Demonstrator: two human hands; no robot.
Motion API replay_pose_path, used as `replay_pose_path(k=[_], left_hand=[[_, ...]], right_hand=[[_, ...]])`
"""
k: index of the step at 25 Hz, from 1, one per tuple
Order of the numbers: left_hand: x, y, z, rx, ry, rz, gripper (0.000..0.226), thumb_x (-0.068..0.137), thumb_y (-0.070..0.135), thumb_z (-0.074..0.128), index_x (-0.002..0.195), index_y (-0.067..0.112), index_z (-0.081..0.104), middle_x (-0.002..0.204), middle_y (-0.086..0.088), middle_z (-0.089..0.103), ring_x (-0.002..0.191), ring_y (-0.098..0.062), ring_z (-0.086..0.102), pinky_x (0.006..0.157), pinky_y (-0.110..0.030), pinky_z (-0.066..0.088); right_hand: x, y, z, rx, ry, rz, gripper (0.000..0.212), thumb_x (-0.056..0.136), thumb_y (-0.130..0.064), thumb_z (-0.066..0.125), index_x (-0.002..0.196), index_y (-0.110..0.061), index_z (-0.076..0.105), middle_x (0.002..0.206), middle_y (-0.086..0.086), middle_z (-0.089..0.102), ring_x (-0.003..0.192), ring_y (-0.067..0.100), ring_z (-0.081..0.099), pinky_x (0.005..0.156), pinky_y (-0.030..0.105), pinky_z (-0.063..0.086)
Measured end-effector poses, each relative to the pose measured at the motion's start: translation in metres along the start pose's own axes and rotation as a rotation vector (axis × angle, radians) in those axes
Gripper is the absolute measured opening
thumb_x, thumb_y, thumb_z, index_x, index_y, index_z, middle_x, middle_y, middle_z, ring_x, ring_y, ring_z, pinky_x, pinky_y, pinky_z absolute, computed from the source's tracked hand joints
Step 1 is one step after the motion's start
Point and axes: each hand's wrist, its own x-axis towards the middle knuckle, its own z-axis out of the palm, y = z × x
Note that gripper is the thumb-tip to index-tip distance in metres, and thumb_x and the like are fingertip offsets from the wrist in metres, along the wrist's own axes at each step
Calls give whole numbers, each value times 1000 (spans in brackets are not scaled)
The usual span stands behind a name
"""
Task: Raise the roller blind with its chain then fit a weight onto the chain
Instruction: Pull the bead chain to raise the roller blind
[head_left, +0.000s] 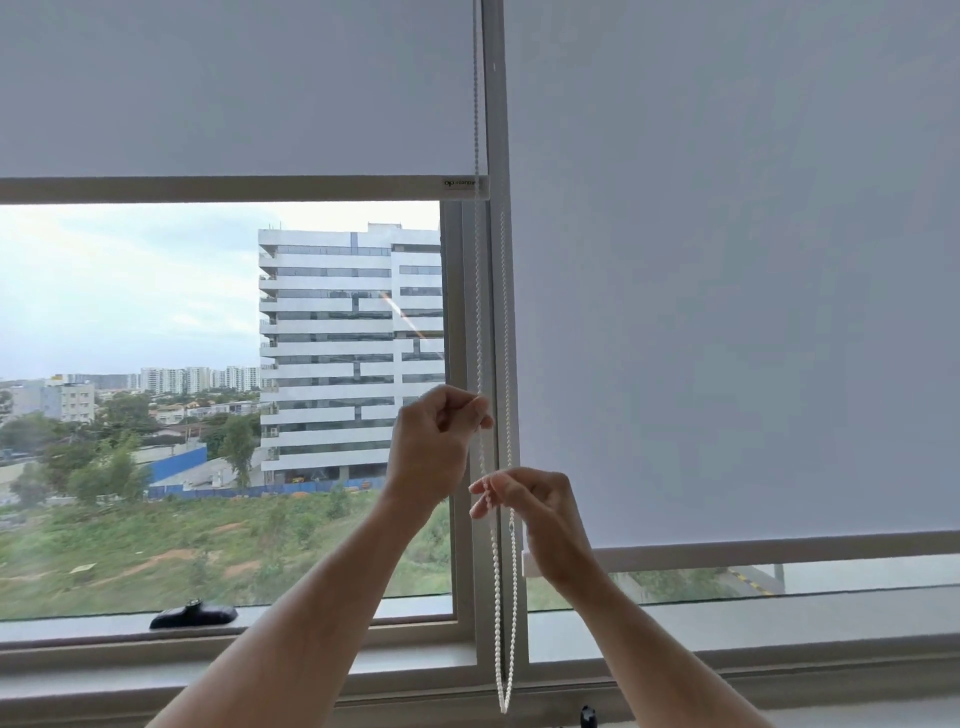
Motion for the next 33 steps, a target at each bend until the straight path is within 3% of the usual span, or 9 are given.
replay_pose_path(k=[5,8,11,16,20,23,27,30,33], left_hand=[[-15,-9,5,8,-40,25,12,87,9,70,78,15,72,66,3,73,63,-9,67,64,-22,55],[-24,-13,10,9,-56,29,12,87,7,70,76,10,71,63,6,73,60,-1,66,62,-14,50],[-35,-16,15,59,-74,30,17,87,8,70,72,17,70,66,7,74,60,0,65,63,-12,48],[-46,-22,13,66,-100,-16,22,88,13,71,70,25,69,69,4,75,65,-5,67,68,-18,49],[-38,-11,3,126,-146,6,18,86,41,67,78,27,74,73,7,76,69,-16,68,69,-31,53],[-19,4,-7,117,-108,16,49,85,63,50,88,21,76,77,2,76,75,-7,68,71,-30,50],[17,30,-13,119,33,29,36,94,50,52,86,26,77,81,10,77,77,5,68,70,-26,49],[40,55,-11,81,39,30,24,94,41,57,81,32,74,79,12,76,72,7,67,76,-30,54],[59,76,-6,86,-4,67,22,94,38,58,76,37,70,82,5,77,73,-3,68,75,-34,55]], right_hand=[[37,-28,-5,-76,227,-25,49,99,-52,39,82,-24,75,64,0,74,61,8,69,71,25,48],[65,-57,-3,-109,210,-45,40,101,-47,42,89,-21,70,67,-1,72,59,3,66,64,19,48],[94,-87,1,-68,188,-39,30,104,-33,42,102,-16,67,70,-2,73,59,4,67,61,13,48],[107,-108,7,-96,194,-24,27,102,-12,42,86,-19,63,53,-8,61,46,2,58,61,32,55],[99,-106,6,-138,263,-121,32,102,-13,43,77,-19,61,48,-7,60,46,4,58,63,36,56],[95,-103,10,-195,294,-155,35,103,-18,44,73,-24,61,51,-6,64,49,5,61,60,23,51],[82,-91,16,-184,264,-140,35,101,-16,46,71,-26,60,56,-1,67,51,6,63,55,12,47],[71,-79,20,-205,260,-136,34,102,-15,46,73,-25,61,58,0,69,52,8,63,54,13,46],[57,-68,25,-164,236,-132,34,101,-12,47,73,-24,61,58,3,69,52,13,64,60,19,49]])
